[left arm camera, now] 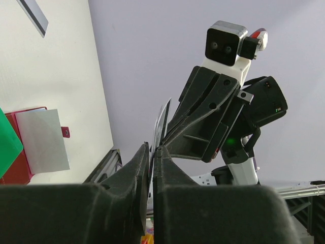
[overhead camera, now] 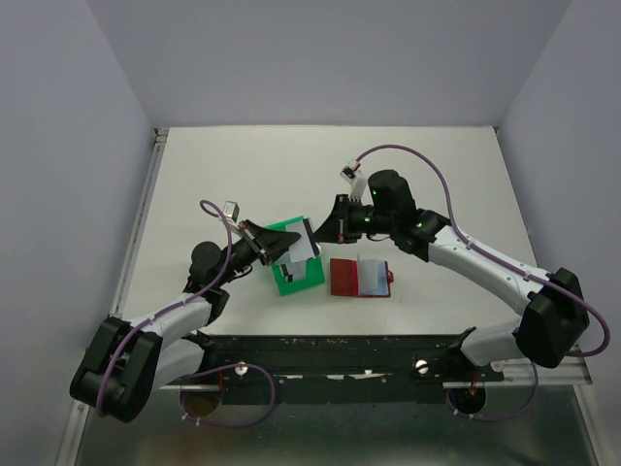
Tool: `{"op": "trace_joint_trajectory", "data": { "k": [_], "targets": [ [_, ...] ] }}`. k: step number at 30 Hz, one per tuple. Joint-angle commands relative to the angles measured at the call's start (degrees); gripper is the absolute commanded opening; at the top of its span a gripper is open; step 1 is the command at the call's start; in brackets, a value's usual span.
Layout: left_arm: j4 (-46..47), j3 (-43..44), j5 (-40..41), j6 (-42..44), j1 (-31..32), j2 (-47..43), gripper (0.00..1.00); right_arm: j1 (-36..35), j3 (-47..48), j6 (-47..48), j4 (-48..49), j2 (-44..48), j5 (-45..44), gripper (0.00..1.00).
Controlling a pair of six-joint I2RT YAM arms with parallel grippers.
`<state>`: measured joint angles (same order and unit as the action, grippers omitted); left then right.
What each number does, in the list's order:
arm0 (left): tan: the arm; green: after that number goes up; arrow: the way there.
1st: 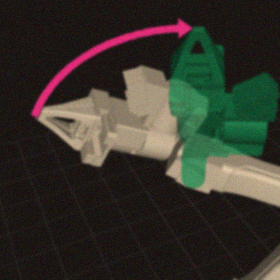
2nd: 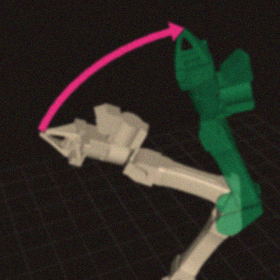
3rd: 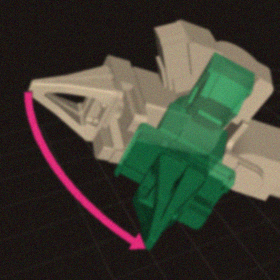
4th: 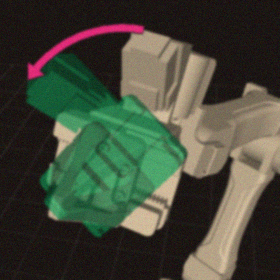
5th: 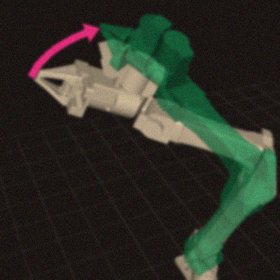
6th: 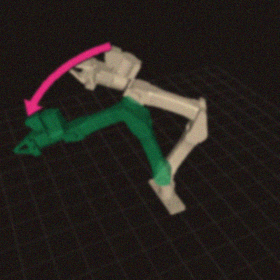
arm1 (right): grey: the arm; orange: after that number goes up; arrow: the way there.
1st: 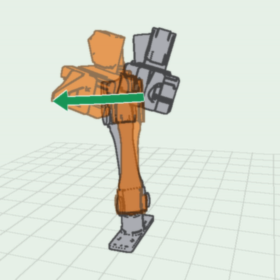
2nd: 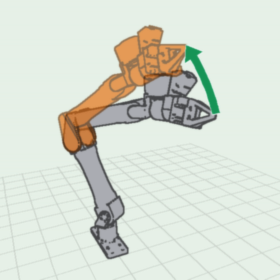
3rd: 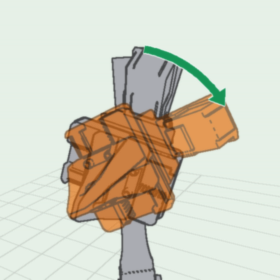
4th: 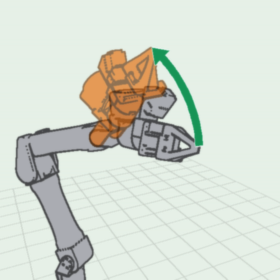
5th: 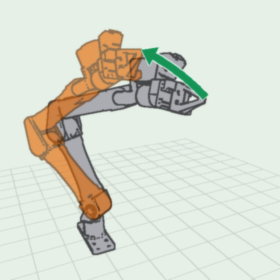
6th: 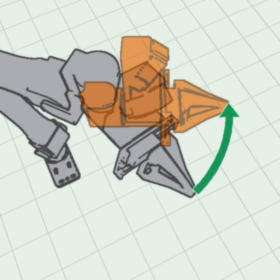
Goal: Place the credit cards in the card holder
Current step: Place the credit card at the center of the board.
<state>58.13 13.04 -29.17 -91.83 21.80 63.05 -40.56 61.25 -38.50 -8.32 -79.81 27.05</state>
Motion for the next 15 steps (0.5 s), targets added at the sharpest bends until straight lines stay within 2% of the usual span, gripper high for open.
{"op": "trace_joint_trajectory", "data": {
  "k": [1,3,8,11,15],
  "targets": [
    [2.9,-0.4,0.7,-0.9,0.0,-0.9,0.07,-0.1,-0.1,1.3,-2.8,1.0,-3.8,0.01],
    [3.0,-0.5,0.7,-0.9,0.0,-0.7,0.0,-0.1,-0.1,1.3,-2.8,0.8,-3.7,0.01],
    [2.8,-0.6,0.9,-0.9,-0.1,-1.0,0.0,-0.1,-0.1,1.1,-2.7,0.7,-3.4,0.05],
    [2.9,-0.6,0.9,-0.9,0.1,-1.1,0.0,-0.1,-0.1,0.8,-2.7,0.6,-2.9,0.16],
    [2.8,-0.8,1.0,-0.9,0.0,-0.9,0.0,-0.1,-0.3,0.5,-2.1,0.7,-2.0,0.24]
  ]
}}
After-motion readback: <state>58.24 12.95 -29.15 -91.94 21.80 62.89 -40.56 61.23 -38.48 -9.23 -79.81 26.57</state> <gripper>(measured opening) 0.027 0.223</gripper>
